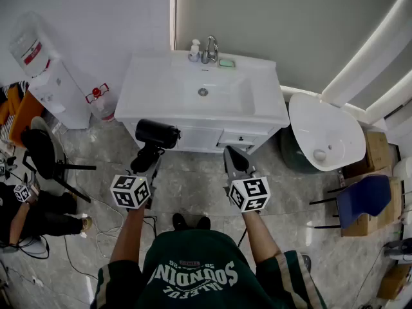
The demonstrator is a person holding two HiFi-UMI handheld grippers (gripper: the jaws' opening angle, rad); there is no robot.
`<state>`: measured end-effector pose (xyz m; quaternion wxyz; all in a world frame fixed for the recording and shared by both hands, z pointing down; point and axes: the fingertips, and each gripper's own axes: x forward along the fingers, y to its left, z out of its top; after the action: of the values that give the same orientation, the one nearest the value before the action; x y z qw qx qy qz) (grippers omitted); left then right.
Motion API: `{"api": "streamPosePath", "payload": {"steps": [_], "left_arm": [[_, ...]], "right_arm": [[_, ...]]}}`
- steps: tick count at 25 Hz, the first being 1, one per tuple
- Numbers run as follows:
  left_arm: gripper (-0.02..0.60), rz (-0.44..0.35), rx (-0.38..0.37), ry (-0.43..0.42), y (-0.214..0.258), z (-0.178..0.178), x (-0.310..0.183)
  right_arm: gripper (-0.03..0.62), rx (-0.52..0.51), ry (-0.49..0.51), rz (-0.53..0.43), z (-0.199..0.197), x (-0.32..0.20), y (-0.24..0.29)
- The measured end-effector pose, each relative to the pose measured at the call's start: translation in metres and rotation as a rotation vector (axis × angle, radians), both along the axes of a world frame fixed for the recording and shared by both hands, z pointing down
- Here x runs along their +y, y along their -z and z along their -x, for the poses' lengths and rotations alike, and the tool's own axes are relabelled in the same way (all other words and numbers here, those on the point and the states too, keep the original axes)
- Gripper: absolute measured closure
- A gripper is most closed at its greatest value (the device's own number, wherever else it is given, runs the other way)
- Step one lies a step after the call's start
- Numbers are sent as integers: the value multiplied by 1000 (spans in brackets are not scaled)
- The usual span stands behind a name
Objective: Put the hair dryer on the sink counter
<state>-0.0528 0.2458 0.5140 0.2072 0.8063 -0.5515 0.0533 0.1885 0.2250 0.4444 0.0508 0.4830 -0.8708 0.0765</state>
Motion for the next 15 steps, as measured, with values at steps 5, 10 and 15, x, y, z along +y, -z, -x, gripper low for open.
{"api": "streamPosePath", "payload": {"steps": [5,10,15], "left_arm": [[348,5,-5,-3,-4,6,-1],[348,7,-1,-13,-8,17,-4],[348,1,-4,-18,-8,36,-9]], "right_arm": [[592,-5,3,31,6,-1,-10],[592,0,0,34,17,-2,-14],[591,5,-6,36,35,-6,-15]]}}
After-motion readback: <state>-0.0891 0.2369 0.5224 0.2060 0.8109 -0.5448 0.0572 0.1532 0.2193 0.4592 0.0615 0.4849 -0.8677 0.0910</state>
